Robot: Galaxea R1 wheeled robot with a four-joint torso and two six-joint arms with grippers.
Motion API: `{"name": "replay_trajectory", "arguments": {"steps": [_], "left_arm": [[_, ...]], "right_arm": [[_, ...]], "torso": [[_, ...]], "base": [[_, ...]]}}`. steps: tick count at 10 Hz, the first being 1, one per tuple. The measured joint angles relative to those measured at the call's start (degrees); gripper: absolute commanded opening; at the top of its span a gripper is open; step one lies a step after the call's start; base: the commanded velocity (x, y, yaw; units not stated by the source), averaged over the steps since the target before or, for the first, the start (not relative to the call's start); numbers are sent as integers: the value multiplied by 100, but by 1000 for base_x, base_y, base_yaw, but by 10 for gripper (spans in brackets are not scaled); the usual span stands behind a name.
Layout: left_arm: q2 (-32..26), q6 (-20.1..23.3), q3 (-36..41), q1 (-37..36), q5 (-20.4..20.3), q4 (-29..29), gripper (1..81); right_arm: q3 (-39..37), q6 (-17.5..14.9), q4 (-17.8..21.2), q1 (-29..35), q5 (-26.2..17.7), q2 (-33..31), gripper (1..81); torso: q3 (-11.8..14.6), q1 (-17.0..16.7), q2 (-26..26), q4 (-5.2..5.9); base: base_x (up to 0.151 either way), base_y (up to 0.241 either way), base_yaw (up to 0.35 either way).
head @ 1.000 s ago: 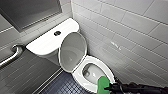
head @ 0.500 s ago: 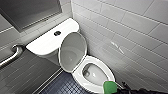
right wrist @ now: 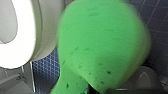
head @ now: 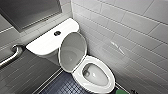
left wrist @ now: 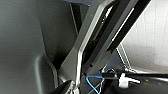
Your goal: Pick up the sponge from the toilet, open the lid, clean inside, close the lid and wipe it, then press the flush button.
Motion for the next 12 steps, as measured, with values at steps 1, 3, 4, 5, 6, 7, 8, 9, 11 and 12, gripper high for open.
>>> {"name": "replay_trajectory", "arguments": {"steps": [1, 3, 4, 5, 6, 7, 8, 9, 11, 12], "left_arm": [[-74, -35, 59, -102, -13, -69, 811], [-119, -61, 157, -185, 13, -195, 811], [-244, -115, 276, -327, 44, -260, 811], [-450, -269, 435, -544, 41, -300, 811], [-699, -466, 675, -780, 55, -330, 811], [-900, -706, 929, -1026, 57, -362, 811], [-1067, -970, 1114, -1246, 50, -374, 811], [-1215, -1152, 1254, -1387, 49, -394, 811], [-1329, -1410, 1420, -1547, 63, -414, 811], [-1363, -1458, 1484, -1663, 90, -423, 811]], "right_arm": [[-30, -7, -28, -171, 0, -46, 10], [-129, -5, -72, -494, 21, -50, 10], [-240, -5, -94, -750, 63, -48, 10], [-362, -5, -113, -979, 94, -57, 10], [-508, -5, -118, -1230, 188, -61, 10], [-657, -7, -118, -1464, 422, -55, 10], [-814, -13, -118, -1709, 681, -37, 10], [-987, -46, -124, -1988, 963, 2, 10], [-1147, -90, -232, -2334, 1363, 154, 10], [-1285, -107, -322, -2520, 1559, 265, 10]], "torso": [[0, 0, 0, 0], [0, 0, 0, 0], [0, 0, 0, 0], [0, 0, 0, 0], [0, 0, 0, 0], [0, 0, 0, 0], [0, 0, 0, 0], [0, -22, 37, 0], [0, -212, 341, 0], [0, -341, 546, 0]], "base": [[0, 0, 0], [0, 0, 0], [0, 0, 0], [0, 0, 0], [0, 0, 0], [0, 0, 0], [0, 0, 0], [0, 0, 0], [0, 0, 0], [0, 0, 0]]}}
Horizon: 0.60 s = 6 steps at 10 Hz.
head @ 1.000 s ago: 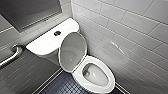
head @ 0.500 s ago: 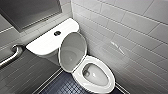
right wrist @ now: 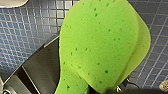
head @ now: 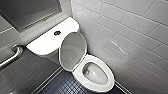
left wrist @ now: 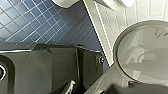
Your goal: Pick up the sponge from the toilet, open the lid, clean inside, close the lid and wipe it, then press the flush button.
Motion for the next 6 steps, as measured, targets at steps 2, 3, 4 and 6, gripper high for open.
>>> {"name": "replay_trajectory", "arguments": {"steps": [2, 3, 4, 6], "left_arm": [[-52, -272, 77, -350, 56, -6, 811], [-63, -418, 104, -532, 105, -6, 811], [-84, -523, 118, -673, 149, -4, 811], [-93, -878, 121, -1034, 235, -4, 811]], "right_arm": [[-405, -7, -113, -358, 290, 168, 10], [-573, -9, -149, -471, 400, 271, 10], [-706, -9, -171, -584, 516, 380, 10], [-811, -16, -216, -894, 825, 577, 10]], "torso": [[0, -276, 433, 0], [0, -402, 634, 0], [0, -459, 728, 0], [0, -505, 794, 0]], "base": [[0, 0, 0], [0, 0, 0], [0, 0, 0], [0, 0, 0]]}}
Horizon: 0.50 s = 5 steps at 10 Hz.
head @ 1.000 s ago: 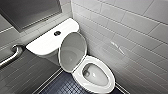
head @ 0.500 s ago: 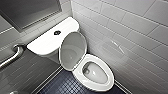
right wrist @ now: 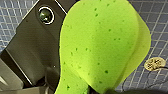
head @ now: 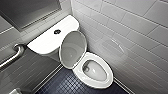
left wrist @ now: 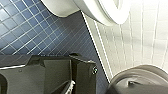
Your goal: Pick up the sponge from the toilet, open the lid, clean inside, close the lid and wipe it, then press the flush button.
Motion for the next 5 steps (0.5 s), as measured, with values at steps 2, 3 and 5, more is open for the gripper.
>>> {"name": "replay_trajectory", "arguments": {"steps": [2, 3, 5], "left_arm": [[0, -400, -5, -491, 46, -2, 811], [11, -636, -44, -728, 79, -2, 811], [77, -1122, -304, -1106, 129, -2, 811]], "right_arm": [[-88, -4, -18, -137, 90, -1, 10], [-127, -4, -27, -165, 123, 20, 10], [-262, -9, -52, -263, 156, 250, 10]], "torso": [[127, 7, -17, 0], [290, 7, -17, 0], [708, 7, -19, -22]], "base": [[0, 0, 0], [0, 0, 0], [0, 0, 0]]}}
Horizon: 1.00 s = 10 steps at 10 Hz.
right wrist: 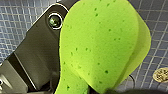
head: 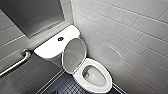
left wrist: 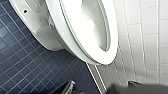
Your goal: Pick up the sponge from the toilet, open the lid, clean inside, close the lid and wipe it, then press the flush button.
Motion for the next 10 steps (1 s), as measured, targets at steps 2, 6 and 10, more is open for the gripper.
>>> {"name": "replay_trajectory", "arguments": {"steps": [2, 6, 10], "left_arm": [[173, -408, -446, -199, 135, 0, 811], [127, -719, -866, -405, 232, -66, 811], [140, -828, -1084, -623, 258, -474, 811]], "right_arm": [[-85, 0, -41, -117, -30, 0, 10], [-529, 0, -140, -108, -82, 419, 10], [-951, -1285, 581, -277, -261, 720, 10]], "torso": [[153, -7, -2, -24], [183, -7, -2, -24], [183, -7, -2, -24]], "base": [[0, 0, 0], [0, 0, 0], [0, 0, 0]]}}
